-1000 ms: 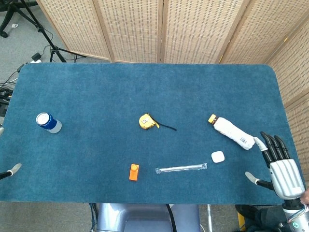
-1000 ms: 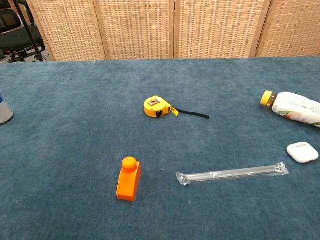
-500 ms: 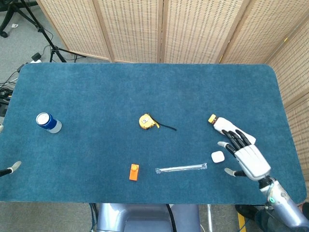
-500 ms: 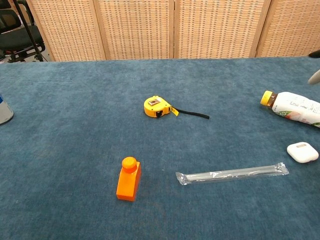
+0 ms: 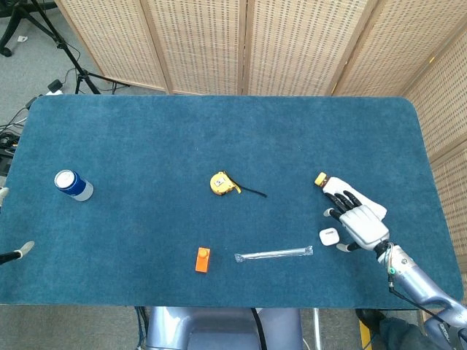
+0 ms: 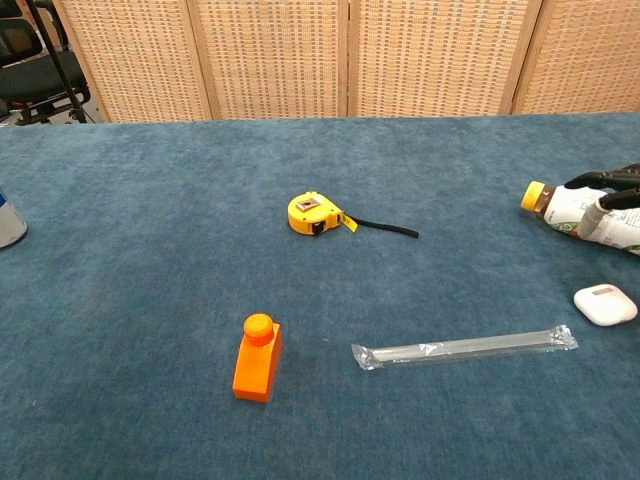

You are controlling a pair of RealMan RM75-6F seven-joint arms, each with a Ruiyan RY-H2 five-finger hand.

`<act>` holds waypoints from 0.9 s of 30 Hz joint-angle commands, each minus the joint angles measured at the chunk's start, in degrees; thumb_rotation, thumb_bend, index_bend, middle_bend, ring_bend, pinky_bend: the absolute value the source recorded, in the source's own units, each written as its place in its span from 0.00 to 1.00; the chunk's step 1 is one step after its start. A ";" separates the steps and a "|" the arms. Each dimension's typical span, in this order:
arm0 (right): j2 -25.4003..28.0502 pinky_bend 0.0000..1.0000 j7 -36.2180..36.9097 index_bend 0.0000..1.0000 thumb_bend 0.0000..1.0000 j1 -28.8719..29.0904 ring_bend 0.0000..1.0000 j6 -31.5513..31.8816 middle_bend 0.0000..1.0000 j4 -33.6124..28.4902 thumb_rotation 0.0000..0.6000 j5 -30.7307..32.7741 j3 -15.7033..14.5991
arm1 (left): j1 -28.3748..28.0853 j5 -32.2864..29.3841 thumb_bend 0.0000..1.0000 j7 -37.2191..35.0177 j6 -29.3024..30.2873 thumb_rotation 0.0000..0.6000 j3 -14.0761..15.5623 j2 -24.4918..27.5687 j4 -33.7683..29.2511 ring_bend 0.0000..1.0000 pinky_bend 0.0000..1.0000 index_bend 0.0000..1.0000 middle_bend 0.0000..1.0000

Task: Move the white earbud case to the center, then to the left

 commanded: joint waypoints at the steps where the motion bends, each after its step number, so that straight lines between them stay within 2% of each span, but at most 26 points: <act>1: -1.29 0.00 -0.95 0.27 0.16 0.87 0.00 -1.42 0.00 1.94 1.00 0.97 -0.96 | -0.03 -0.15 0.00 -0.11 -0.11 1.00 -0.05 0.02 0.09 0.00 0.00 0.00 0.00; 16: -4.82 0.00 -1.51 0.31 0.24 2.30 0.00 -2.63 0.00 5.80 1.00 1.07 -3.65 | -0.28 -0.36 0.00 -0.15 -0.38 1.00 -0.17 -0.32 0.61 0.00 0.00 0.00 0.00; 18: -5.22 0.00 -1.36 0.34 0.28 2.48 0.00 -2.70 0.00 6.09 1.00 1.14 -3.80 | -0.37 -0.43 0.00 -0.05 -0.55 1.00 -0.16 -0.36 0.61 0.00 0.00 0.00 0.00; 20: -5.78 0.00 -1.35 0.41 0.34 2.75 0.00 -2.94 0.00 6.52 1.00 1.28 -3.87 | -0.43 -0.56 0.00 0.01 -0.69 1.00 -0.17 -0.37 0.64 0.00 0.00 0.00 0.00; 23: -6.66 0.00 -1.71 0.51 0.38 3.25 0.00 -3.27 0.00 7.04 1.00 1.39 -3.93 | -0.43 -0.78 0.00 -0.07 -0.72 1.00 -0.28 -0.33 0.61 0.00 0.00 0.00 0.00; 27: -5.76 0.00 -0.87 0.54 0.46 3.19 0.00 -0.11 0.00 4.10 1.00 0.43 -3.83 | -0.37 -0.82 0.00 -0.73 -0.75 1.00 -0.33 -0.06 0.55 0.00 0.00 0.00 0.00</act>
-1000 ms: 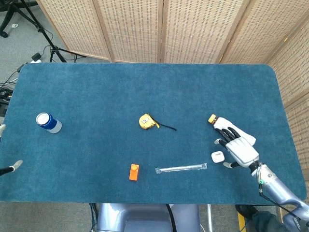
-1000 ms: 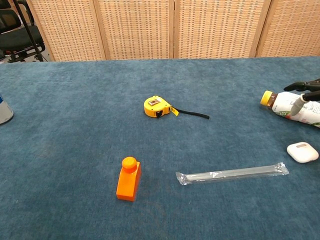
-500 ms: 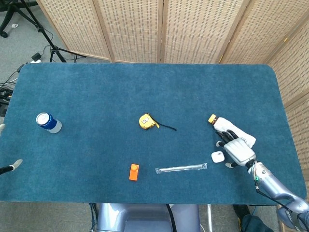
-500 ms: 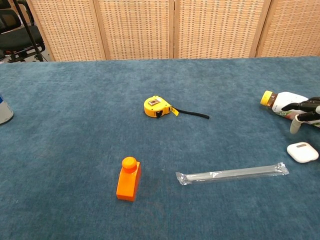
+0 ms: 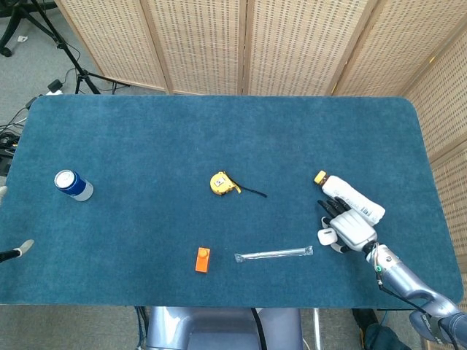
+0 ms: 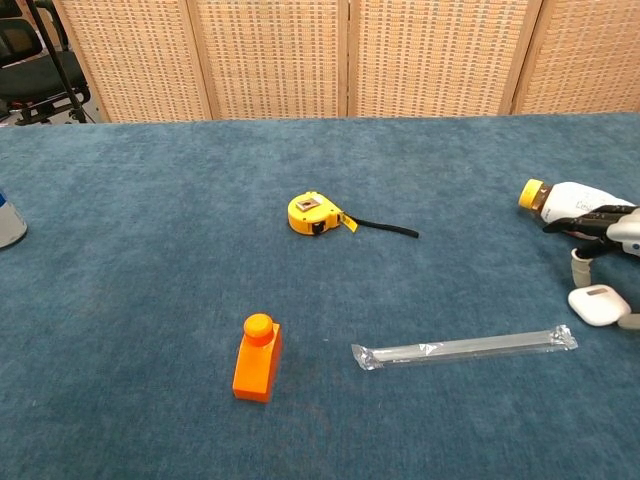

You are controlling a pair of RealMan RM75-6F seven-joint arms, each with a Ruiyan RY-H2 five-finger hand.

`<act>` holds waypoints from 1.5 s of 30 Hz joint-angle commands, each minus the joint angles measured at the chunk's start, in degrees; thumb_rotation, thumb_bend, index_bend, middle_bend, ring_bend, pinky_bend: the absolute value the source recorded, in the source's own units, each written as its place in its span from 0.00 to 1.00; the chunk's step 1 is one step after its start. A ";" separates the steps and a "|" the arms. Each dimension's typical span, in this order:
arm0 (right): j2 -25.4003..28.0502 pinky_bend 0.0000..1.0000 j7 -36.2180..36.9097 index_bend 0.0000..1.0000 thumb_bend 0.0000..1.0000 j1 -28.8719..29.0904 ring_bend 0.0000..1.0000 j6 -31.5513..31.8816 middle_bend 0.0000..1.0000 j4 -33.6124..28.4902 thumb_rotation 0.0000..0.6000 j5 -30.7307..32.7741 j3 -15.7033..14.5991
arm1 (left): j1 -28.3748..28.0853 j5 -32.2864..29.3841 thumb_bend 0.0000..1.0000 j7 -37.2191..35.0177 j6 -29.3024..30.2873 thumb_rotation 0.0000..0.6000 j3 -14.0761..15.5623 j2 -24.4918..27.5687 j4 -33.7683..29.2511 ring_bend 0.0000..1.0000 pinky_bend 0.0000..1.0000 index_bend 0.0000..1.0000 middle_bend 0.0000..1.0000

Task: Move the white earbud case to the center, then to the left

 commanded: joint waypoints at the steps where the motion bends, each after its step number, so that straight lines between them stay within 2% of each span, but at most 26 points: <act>1: 1.32 0.00 0.99 0.55 0.47 -0.05 0.00 3.20 0.00 -3.40 1.00 -1.02 0.14 | 0.06 0.02 0.00 -0.39 0.00 1.00 -0.02 0.18 -0.03 0.00 0.00 0.00 0.00; 6: 4.68 0.00 0.62 0.55 0.47 0.43 0.00 6.39 0.00 -10.62 1.00 -1.92 1.24 | 0.20 0.18 0.00 -1.52 0.01 1.00 -0.02 0.62 0.01 0.00 0.00 0.00 0.00; 8: 6.32 0.00 -0.67 0.55 0.47 1.59 0.00 7.04 0.00 -15.52 1.00 -1.62 3.12 | 0.32 0.41 0.00 -2.28 0.06 1.00 0.04 0.88 -0.03 0.00 0.00 0.00 0.00; 12: 8.68 0.00 -8.49 0.55 0.47 4.80 0.00 1.68 0.00 -25.63 1.00 4.81 7.58 | 0.66 1.21 0.00 -4.02 0.24 1.00 0.34 1.57 -0.05 0.00 0.00 0.00 0.00; 13: 8.60 0.00 -12.28 0.55 0.47 6.14 0.00 -0.52 0.00 -28.35 1.00 7.94 9.21 | 0.76 1.38 0.00 -4.69 0.25 1.00 0.40 1.81 -0.04 0.00 0.00 0.00 0.00; 16: 7.45 0.00 -19.30 0.55 0.49 8.33 0.00 -3.83 0.00 -31.64 1.00 14.77 11.64 | 0.84 1.56 0.00 -5.83 0.14 1.00 0.42 2.26 -0.02 0.00 0.00 0.00 0.00; 20: 2.87 0.00 -29.90 0.55 0.52 12.85 0.00 -6.74 0.00 -33.16 1.00 26.86 14.72 | 0.97 1.73 0.00 -7.53 -0.02 1.00 0.44 2.85 0.28 0.00 0.00 0.00 0.00; 21: -1.26 0.00 -34.97 0.55 0.52 16.12 0.00 -7.37 0.00 -32.25 1.00 33.54 16.10 | 0.85 1.55 0.00 -8.24 -0.51 1.00 0.41 3.08 0.52 0.00 0.00 0.00 0.00; 26: -12.32 0.00 -53.10 0.55 0.54 25.46 0.00 0.75 0.00 -29.90 1.00 56.52 17.58 | 0.30 0.68 0.00 -9.69 -2.05 1.00 0.12 3.55 1.21 0.00 0.00 0.00 0.00; 30: -19.73 0.00 -59.71 0.55 0.54 30.60 0.00 6.70 0.00 -27.58 1.00 67.28 18.80 | -0.12 -0.64 0.00 -10.71 -3.38 1.00 -0.28 3.76 1.80 0.00 0.00 0.00 0.00; 34: -25.22 0.00 -61.13 0.55 0.54 33.13 0.00 9.31 0.00 -23.94 1.00 71.44 19.46 | -0.64 -1.53 0.00 -11.21 -4.83 1.00 -0.45 3.90 2.16 0.00 0.00 0.00 0.00; 36: -27.61 0.00 -61.21 0.46 0.34 33.97 0.00 9.85 0.00 -21.42 1.00 71.84 19.33 | -0.82 -1.89 0.00 -11.55 -5.31 1.00 -0.58 4.01 2.36 0.00 0.00 0.00 0.00; 38: -28.89 0.00 -61.10 0.17 0.04 34.43 0.00 10.51 0.00 -20.30 1.00 72.21 19.67 | -0.85 -2.27 0.00 -12.01 -5.52 1.00 -0.73 4.08 2.53 0.00 0.00 0.00 0.00; 40: -28.94 0.00 -60.28 0.01 0.00 34.48 0.00 11.11 0.00 -20.48 1.00 71.31 20.33 | -0.93 -2.52 0.00 -12.20 -5.76 1.00 -0.80 4.11 2.69 0.00 0.00 0.00 0.00; 45: -24.51 0.00 -59.45 0.00 0.00 33.79 0.00 13.52 0.00 -25.56 1.00 66.11 20.91 | -1.45 -2.54 0.00 -11.62 -6.70 1.00 -0.61 3.84 2.98 0.00 0.00 0.00 0.00</act>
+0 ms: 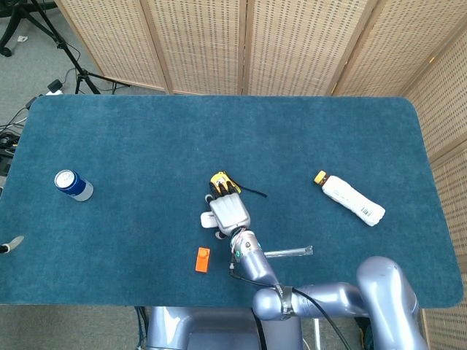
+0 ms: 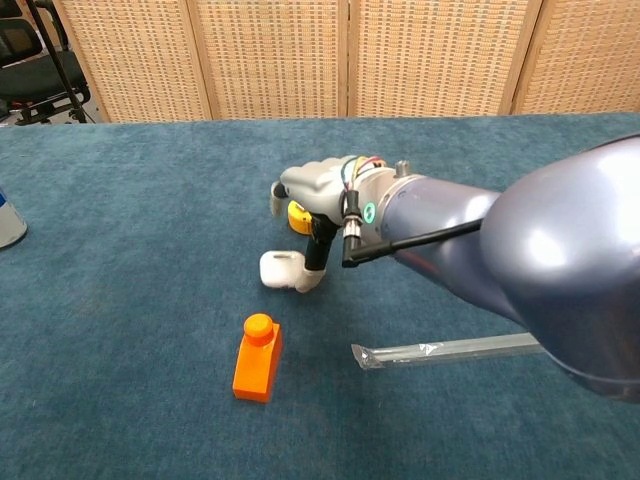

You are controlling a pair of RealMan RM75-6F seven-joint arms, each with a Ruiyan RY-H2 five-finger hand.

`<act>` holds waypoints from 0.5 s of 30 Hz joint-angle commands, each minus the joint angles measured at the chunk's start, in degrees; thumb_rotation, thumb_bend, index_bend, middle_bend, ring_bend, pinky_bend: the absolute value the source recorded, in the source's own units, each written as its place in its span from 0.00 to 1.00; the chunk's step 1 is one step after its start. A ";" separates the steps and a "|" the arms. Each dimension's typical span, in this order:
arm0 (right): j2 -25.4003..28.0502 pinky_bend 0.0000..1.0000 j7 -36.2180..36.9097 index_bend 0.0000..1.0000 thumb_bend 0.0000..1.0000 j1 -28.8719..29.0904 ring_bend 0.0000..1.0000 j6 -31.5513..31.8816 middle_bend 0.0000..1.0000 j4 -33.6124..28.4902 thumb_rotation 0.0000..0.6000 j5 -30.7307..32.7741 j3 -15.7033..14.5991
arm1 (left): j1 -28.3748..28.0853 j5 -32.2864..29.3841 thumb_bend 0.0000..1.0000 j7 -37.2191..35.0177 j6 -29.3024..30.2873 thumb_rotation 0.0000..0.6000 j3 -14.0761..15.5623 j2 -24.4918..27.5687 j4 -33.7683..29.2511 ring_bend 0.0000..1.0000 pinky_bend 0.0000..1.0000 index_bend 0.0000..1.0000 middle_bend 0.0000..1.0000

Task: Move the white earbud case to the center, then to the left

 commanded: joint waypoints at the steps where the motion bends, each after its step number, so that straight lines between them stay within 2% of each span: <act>1: 4.53 0.00 0.71 0.00 0.00 -0.82 0.00 2.24 0.00 -5.37 1.00 -3.90 0.59 | -0.24 0.07 0.00 0.53 -0.26 1.00 0.13 -0.19 0.05 0.00 0.00 0.00 0.00; 4: 10.57 0.00 1.26 0.00 0.00 -2.73 0.00 4.58 0.00 -13.08 1.00 -6.20 1.13 | -0.38 0.24 0.00 1.69 -0.14 1.00 0.30 -0.53 -0.16 0.00 0.00 0.00 0.00; 8: 18.70 0.00 1.55 0.00 0.00 -5.54 0.00 5.95 0.00 -21.44 1.00 -9.16 -0.02 | -0.34 1.07 0.00 3.18 0.76 1.00 0.56 -0.98 -0.75 0.00 0.00 0.00 0.00; 11: 27.75 0.00 4.84 0.00 0.00 -10.62 0.00 6.61 0.00 -27.05 1.00 -18.09 -4.12 | -0.20 2.67 0.00 4.27 1.95 1.00 1.03 -1.46 -1.21 0.00 0.00 0.00 0.00; 14: 33.22 0.00 9.67 0.00 0.00 -14.85 0.00 6.62 0.00 -27.30 1.00 -27.86 -8.10 | -0.26 3.62 0.00 5.11 2.47 1.00 1.27 -1.71 -1.52 0.00 0.00 0.00 0.00; 15: 33.84 0.00 10.40 0.00 0.00 -15.46 0.00 6.77 0.00 -27.09 1.00 -29.28 -8.66 | -0.29 3.78 0.00 5.22 2.52 1.00 1.31 -1.75 -1.56 0.00 0.00 0.00 0.00</act>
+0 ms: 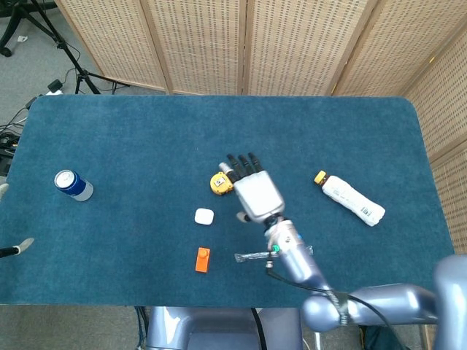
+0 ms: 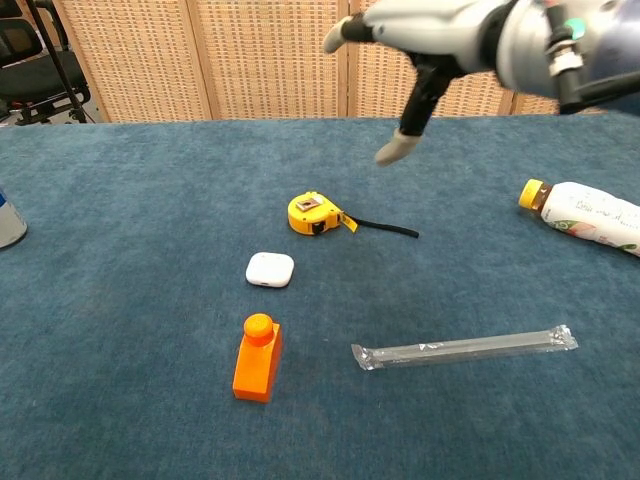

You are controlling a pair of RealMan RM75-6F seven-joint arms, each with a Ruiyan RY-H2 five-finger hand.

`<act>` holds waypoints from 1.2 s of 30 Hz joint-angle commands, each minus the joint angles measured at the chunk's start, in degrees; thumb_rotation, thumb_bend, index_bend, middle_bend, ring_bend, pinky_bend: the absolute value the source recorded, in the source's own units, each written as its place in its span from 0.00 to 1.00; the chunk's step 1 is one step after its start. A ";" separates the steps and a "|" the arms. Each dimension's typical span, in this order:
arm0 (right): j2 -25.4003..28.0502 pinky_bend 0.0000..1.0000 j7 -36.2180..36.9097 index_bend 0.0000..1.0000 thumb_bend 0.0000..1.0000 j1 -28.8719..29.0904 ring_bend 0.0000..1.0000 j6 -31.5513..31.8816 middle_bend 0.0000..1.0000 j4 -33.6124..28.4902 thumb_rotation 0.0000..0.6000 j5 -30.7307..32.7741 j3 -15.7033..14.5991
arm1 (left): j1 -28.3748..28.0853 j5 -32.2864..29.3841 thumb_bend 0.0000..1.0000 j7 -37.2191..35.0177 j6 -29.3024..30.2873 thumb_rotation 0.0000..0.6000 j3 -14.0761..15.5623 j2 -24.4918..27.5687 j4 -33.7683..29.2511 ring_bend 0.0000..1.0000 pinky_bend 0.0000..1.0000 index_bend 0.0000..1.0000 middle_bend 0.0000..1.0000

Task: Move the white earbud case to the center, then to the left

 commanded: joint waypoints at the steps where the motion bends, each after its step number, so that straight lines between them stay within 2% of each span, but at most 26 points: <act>1: 8.85 0.00 7.69 0.00 0.00 -7.89 0.00 1.59 0.00 -2.99 1.00 -15.27 -6.69 | -0.10 0.71 0.00 0.55 0.34 1.00 0.23 -0.23 -0.26 0.00 0.00 0.00 0.00; 3: 10.52 0.00 10.41 0.00 0.00 -9.80 0.00 2.28 0.00 -1.91 1.00 -19.63 -8.42 | -0.19 1.22 0.00 0.91 0.53 1.00 0.31 -0.35 -0.41 0.00 0.00 0.00 0.00; 6: 14.74 0.00 22.41 0.00 0.00 -16.72 0.00 6.20 0.00 4.70 1.00 -32.30 -14.16 | -0.79 3.31 0.00 2.10 1.00 1.00 0.59 -0.93 -0.87 0.00 0.00 0.00 0.00; 8: 15.65 0.00 30.04 0.00 0.00 -20.11 0.00 8.86 0.00 10.52 1.00 -37.71 -16.49 | -1.35 4.52 0.00 3.00 1.00 1.00 0.71 -1.19 -1.35 0.00 0.00 0.00 0.00; 11: 14.95 0.00 38.90 0.00 0.00 -24.70 0.00 12.62 0.00 18.56 1.00 -40.91 -18.56 | -2.23 7.02 0.00 4.67 1.27 1.00 0.95 -1.40 -2.70 0.00 0.00 0.00 0.00; 15: 11.71 0.00 45.39 0.00 0.00 -30.40 0.00 16.87 0.00 29.18 1.00 -42.14 -20.09 | -3.90 9.49 0.00 9.03 1.19 1.00 0.58 -1.39 -5.58 0.00 0.00 0.00 0.00; 17: 10.55 0.00 47.95 0.00 0.00 -32.31 0.00 17.62 0.00 31.94 1.00 -41.80 -20.46 | -4.75 9.59 0.00 11.21 0.53 1.00 0.22 -1.25 -7.05 0.00 0.00 0.00 0.00; 18: 9.96 0.00 51.87 0.00 0.00 -34.84 0.00 17.89 0.00 32.87 1.00 -40.15 -21.10 | -6.78 10.12 0.00 13.37 -1.23 1.00 -0.64 -1.50 -8.80 0.00 0.00 0.00 0.00; 23: 9.51 0.00 60.71 0.00 0.00 -37.23 0.00 17.77 0.00 36.37 1.00 -42.08 -21.01 | -12.38 9.48 0.00 16.68 -6.12 1.00 -3.10 -4.52 -11.04 0.00 0.00 0.00 0.00; 26: 10.58 0.00 61.82 0.00 0.00 -37.44 0.00 17.55 0.00 36.22 1.00 -42.48 -19.96 | -15.42 6.91 0.00 20.15 -9.67 1.00 -4.14 -6.90 -12.32 0.00 0.00 0.00 0.00; 29: 11.42 0.00 63.54 0.00 0.00 -37.85 0.00 17.46 0.00 35.71 1.00 -42.66 -18.94 | -19.90 1.81 0.00 27.06 -15.20 1.00 -5.31 -10.41 -12.61 0.00 0.00 0.01 0.00; 32: 12.07 0.00 64.94 0.00 0.00 -38.26 0.00 17.24 0.00 35.64 1.00 -42.82 -18.11 | -24.05 -5.43 0.00 33.73 -18.94 1.00 -6.69 -15.08 -11.69 0.00 0.00 0.07 0.00; 34: 12.49 0.00 65.72 0.00 0.00 -38.65 0.00 17.26 0.00 35.40 1.00 -43.00 -17.52 | -27.83 -10.17 0.00 39.70 -20.68 1.00 -7.46 -19.97 -8.47 0.00 0.00 0.13 0.00; 36: 12.67 0.00 66.25 0.00 0.00 -38.85 0.00 16.84 0.00 35.13 1.00 -43.10 -17.14 | -30.15 -13.32 0.00 42.41 -21.45 1.00 -7.71 -23.71 -6.08 0.00 0.00 0.18 0.00</act>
